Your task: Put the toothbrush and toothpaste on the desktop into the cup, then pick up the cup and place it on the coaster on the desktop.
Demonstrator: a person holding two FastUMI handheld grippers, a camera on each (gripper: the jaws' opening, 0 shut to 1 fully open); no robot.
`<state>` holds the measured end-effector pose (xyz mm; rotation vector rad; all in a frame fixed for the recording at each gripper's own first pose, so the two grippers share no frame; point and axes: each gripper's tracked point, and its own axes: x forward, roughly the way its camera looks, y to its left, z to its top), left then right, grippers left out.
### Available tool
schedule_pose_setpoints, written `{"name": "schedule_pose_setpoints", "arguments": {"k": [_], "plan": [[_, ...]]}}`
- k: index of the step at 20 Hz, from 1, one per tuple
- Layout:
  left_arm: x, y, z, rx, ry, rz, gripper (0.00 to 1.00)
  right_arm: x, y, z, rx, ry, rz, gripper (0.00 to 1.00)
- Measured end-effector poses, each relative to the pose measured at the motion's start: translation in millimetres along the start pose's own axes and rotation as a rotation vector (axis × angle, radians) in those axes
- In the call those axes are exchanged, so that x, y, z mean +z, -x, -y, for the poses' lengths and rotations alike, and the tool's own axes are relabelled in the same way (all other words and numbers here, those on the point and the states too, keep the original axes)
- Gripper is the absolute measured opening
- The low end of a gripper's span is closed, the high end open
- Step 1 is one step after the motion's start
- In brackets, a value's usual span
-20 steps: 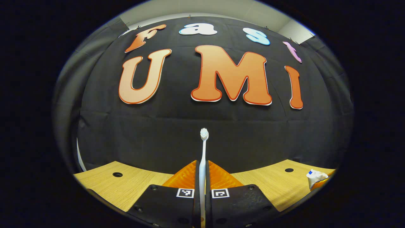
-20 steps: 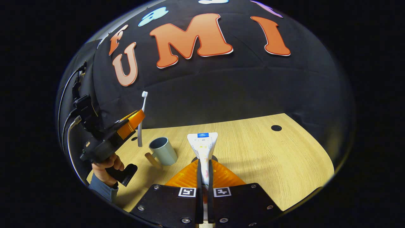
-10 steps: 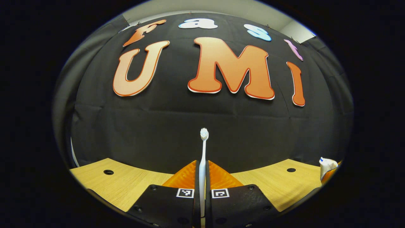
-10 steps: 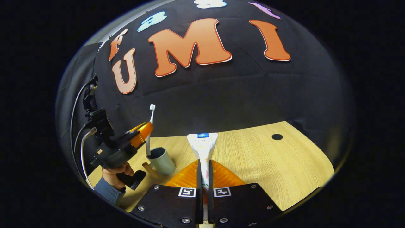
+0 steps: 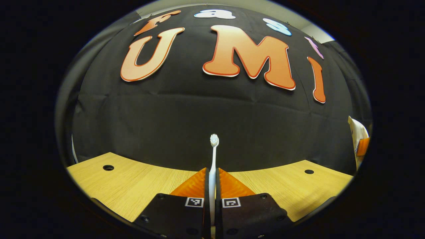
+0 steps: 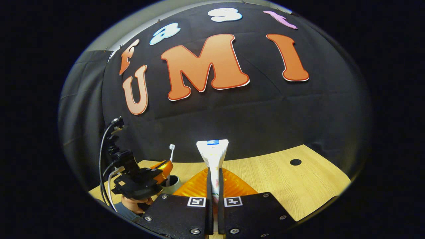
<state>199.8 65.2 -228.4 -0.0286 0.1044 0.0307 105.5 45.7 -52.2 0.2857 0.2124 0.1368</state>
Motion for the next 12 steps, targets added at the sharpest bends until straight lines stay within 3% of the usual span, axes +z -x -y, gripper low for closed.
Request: {"name": "schedule_pose_setpoints", "arguments": {"k": [12], "plan": [[-35.9,17.2,-15.6,-0.002,0.073,-0.103,0.09,21.6,-9.0,-24.1,0.026,0.017,0.088,0.05]]}}
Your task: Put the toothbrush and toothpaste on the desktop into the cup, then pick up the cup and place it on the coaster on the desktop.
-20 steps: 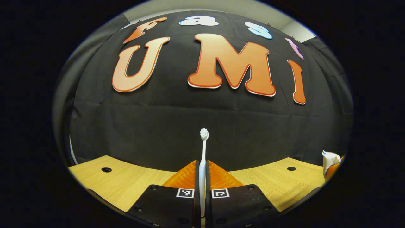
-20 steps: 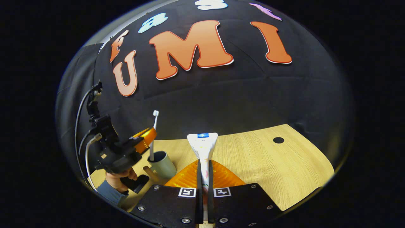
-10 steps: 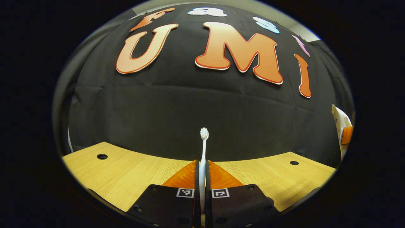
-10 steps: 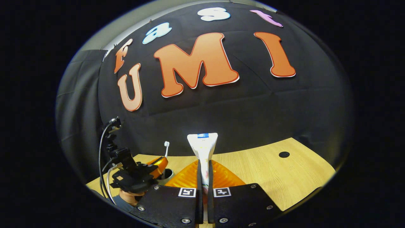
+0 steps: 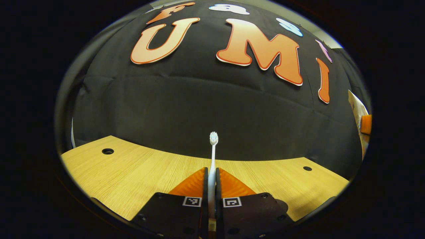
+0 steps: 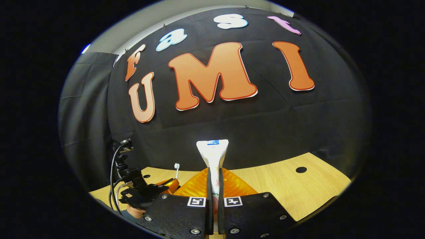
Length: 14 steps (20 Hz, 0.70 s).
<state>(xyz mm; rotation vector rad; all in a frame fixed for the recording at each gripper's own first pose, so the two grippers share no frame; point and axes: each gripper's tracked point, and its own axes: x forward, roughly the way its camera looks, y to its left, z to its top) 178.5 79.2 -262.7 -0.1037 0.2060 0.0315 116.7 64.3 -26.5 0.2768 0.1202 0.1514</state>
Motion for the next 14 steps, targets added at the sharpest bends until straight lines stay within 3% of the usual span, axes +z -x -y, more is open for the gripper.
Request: {"name": "schedule_pose_setpoints", "arguments": {"k": [5,6,8,9,10,11,13,14], "plan": [[0.1,18.8,-6.0,-0.01,-0.001,-0.033,0.16,-1.7,-6.7,-18.3,0.03,-0.016,0.003,0.05],[-0.5,21.0,-8.1,-0.004,-0.009,-0.042,0.25,-1.3,-8.2,-21.4,0.036,-0.017,0.008,0.05],[-1.4,30.1,-9.9,-0.012,-0.018,-0.058,0.3,1.6,-12.4,-27.9,0.052,-0.026,0.025,0.05],[0.7,36.1,-10.3,-0.018,-0.019,-0.057,0.44,3.4,-14.7,-31.2,0.064,-0.032,0.033,0.05],[4.0,41.3,-10.0,-0.029,-0.021,-0.052,0.46,5.2,-16.0,-34.6,0.075,-0.039,0.043,0.05],[9.0,48.1,-11.2,-0.03,-0.026,-0.045,0.67,7.0,-17.2,-37.7,0.089,-0.042,0.052,0.06],[17.6,57.9,-20.5,0.001,-0.043,-0.024,0.87,7.8,-20.7,-42.7,0.105,-0.041,0.066,0.06],[21.8,64.8,-22.8,0.008,-0.051,-0.015,0.92,6.9,-24.0,-44.6,0.11,-0.044,0.067,0.06]]}}
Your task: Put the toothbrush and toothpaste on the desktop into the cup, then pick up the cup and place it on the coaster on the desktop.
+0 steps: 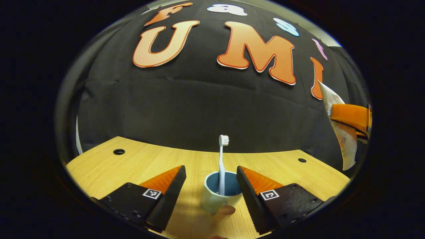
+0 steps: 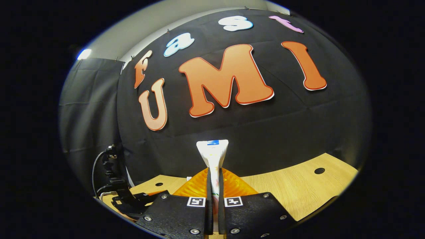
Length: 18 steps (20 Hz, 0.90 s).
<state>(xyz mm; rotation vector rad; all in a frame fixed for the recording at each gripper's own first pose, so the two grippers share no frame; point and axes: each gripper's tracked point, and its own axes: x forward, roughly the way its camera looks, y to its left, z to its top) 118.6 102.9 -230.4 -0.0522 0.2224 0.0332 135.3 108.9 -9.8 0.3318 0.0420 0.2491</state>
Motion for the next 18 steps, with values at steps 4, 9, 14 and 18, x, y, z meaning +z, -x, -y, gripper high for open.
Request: {"name": "schedule_pose_setpoints", "arguments": {"k": [4,9,14,18], "plan": [[9.2,25.2,-10.9,0.016,-0.036,0.008,0.98,-6.1,-14.8,-12.8,0.047,-0.068,-0.014,0.06],[21.9,66.7,-36.8,0.041,-0.116,-0.004,0.98,-15.3,-41.3,-29.5,0.083,-0.082,-0.014,0.06],[38.5,99.5,-43.9,0.047,-0.152,0.007,0.97,-16.6,-67.0,-53.8,0.131,-0.062,0.021,0.06],[34.6,111.7,-53.7,0.067,-0.148,-0.013,0.97,-29.2,-90.2,-78.4,0.188,-0.112,0.019,0.06]]}}
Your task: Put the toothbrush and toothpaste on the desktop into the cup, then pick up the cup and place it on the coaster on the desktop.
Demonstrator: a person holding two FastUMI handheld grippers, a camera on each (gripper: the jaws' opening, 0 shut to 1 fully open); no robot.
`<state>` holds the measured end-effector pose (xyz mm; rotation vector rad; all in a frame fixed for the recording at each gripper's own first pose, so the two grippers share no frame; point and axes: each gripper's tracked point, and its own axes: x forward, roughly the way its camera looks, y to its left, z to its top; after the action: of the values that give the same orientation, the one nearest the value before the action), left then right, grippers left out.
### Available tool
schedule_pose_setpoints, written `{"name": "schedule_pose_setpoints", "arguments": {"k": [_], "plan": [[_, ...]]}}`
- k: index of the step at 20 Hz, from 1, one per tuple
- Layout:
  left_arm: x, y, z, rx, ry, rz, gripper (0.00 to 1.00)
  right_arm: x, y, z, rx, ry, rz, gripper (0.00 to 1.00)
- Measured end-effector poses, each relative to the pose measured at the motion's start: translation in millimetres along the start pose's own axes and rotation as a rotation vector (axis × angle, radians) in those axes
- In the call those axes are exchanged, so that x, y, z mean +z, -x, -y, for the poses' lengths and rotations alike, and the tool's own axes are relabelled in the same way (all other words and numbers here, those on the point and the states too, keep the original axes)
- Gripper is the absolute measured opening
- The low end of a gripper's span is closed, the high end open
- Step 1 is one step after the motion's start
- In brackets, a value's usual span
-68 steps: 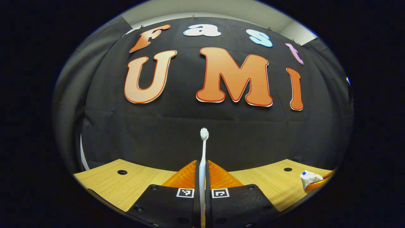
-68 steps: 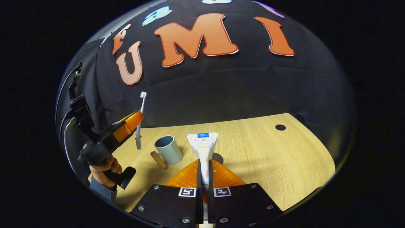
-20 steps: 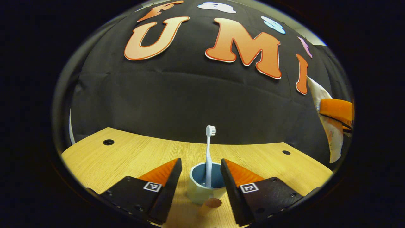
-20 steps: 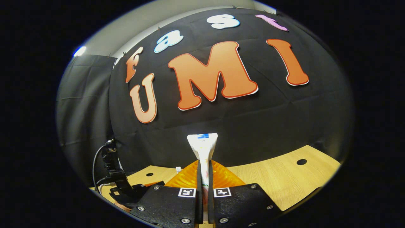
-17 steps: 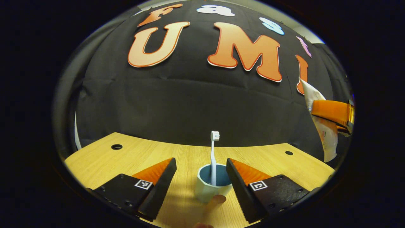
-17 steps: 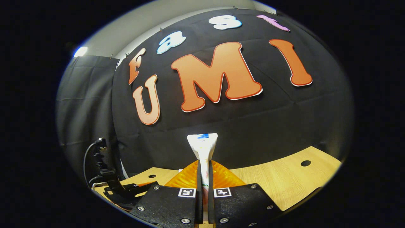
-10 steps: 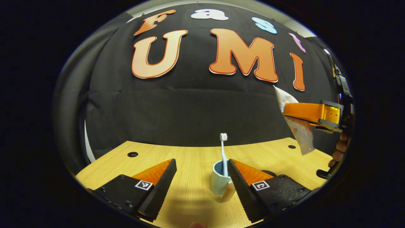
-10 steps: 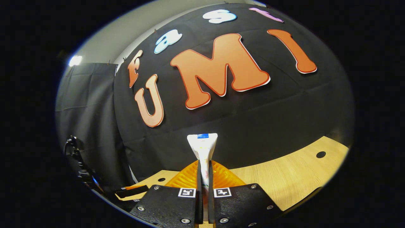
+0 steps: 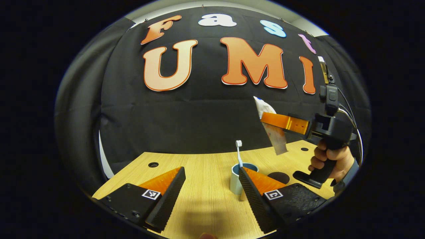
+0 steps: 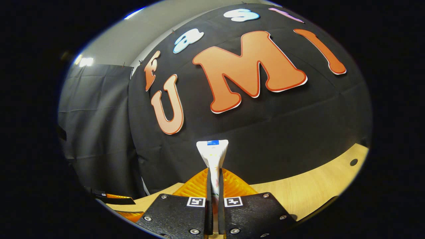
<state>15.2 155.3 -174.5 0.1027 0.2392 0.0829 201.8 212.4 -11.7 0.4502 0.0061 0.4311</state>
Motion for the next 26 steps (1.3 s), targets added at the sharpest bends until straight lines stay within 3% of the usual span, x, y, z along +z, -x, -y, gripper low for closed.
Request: {"name": "schedule_pose_setpoints", "arguments": {"k": [12,21,26], "plan": [[-14.9,4.7,-22.5,0.034,0.024,-0.029,0.97,-62.6,-53.1,-4.5,0.036,-0.006,-0.021,0.06],[-34.9,-2.4,-17.5,0.031,0.056,-0.084,0.97,-82.1,-54.7,-9.4,0.075,0.077,-0.018,0.08],[-36.8,-0.3,-17.0,0.036,0.075,-0.098,0.97,-92.0,-44.9,-3.1,0.045,0.126,-0.036,0.12]]}}
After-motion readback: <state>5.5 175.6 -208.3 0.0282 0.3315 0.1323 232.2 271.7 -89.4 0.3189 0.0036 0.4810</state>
